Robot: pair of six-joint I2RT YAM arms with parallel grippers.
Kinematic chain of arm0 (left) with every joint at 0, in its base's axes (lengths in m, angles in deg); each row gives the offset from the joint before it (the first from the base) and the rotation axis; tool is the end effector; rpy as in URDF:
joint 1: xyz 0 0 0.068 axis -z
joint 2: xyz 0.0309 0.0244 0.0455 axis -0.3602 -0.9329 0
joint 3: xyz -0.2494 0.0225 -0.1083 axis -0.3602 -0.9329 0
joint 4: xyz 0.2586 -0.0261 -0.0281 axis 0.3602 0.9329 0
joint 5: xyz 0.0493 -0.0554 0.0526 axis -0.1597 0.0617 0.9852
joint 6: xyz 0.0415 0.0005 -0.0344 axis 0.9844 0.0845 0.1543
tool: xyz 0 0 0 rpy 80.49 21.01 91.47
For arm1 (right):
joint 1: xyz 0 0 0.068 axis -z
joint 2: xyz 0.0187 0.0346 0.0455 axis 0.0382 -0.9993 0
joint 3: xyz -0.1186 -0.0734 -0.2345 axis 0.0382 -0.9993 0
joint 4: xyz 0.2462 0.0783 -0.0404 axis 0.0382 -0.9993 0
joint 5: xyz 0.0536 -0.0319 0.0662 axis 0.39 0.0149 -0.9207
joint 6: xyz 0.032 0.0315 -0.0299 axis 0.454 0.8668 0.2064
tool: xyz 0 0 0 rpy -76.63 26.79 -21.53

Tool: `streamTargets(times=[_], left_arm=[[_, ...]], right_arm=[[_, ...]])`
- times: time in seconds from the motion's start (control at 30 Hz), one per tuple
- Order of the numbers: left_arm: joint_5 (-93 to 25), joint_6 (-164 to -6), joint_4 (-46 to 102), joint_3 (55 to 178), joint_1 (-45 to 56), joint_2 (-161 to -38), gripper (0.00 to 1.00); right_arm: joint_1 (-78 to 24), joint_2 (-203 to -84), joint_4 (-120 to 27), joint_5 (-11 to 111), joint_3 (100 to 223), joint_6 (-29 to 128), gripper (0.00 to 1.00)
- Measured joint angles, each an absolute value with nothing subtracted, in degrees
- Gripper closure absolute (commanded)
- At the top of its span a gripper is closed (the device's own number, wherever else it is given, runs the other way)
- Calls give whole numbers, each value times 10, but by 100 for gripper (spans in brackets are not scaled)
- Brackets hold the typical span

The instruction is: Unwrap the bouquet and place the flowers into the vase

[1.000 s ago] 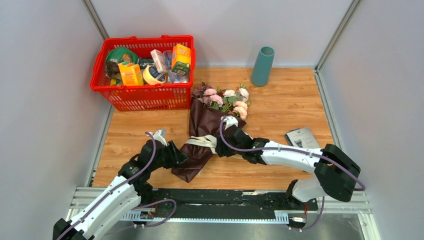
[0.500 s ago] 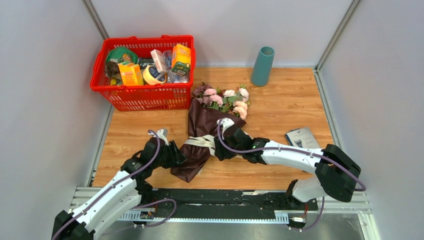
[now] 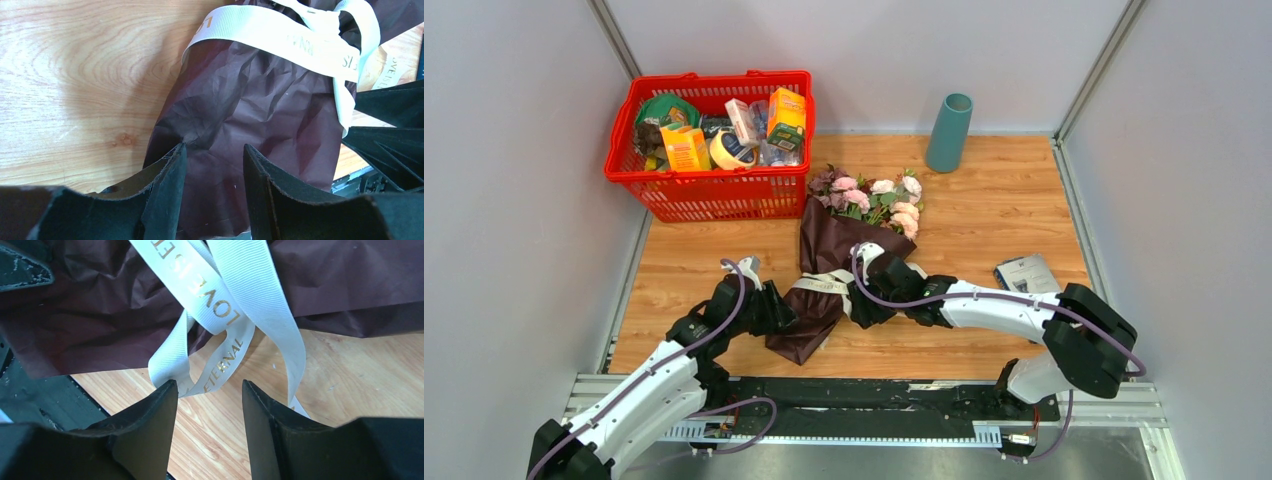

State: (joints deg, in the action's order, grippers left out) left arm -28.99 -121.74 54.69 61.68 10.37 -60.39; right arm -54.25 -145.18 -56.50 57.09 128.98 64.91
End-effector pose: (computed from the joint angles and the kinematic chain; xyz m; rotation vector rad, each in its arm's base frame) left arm 0.1162 -0.0737 0.1715 -0.3379 2.4341 -0.7336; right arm 0.1568 0.2374 0.1834 -0.7573 2.4258 0.6070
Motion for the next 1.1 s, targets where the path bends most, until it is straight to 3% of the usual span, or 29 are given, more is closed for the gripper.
streamTargets(times=[0.5,0.67,1.1], left_arm=[[-290,-1221,542,617,104,-604,46],[-288,-1222,542,617,104,-604,46],[-285,-1224,543,617,104,-604,46]], right_arm=[[-543,-1452,-554,524,1292,645,43],[-543,-1452,-550,502,1292,645,34],[-548,-1475,-542,485,1292,643,36]])
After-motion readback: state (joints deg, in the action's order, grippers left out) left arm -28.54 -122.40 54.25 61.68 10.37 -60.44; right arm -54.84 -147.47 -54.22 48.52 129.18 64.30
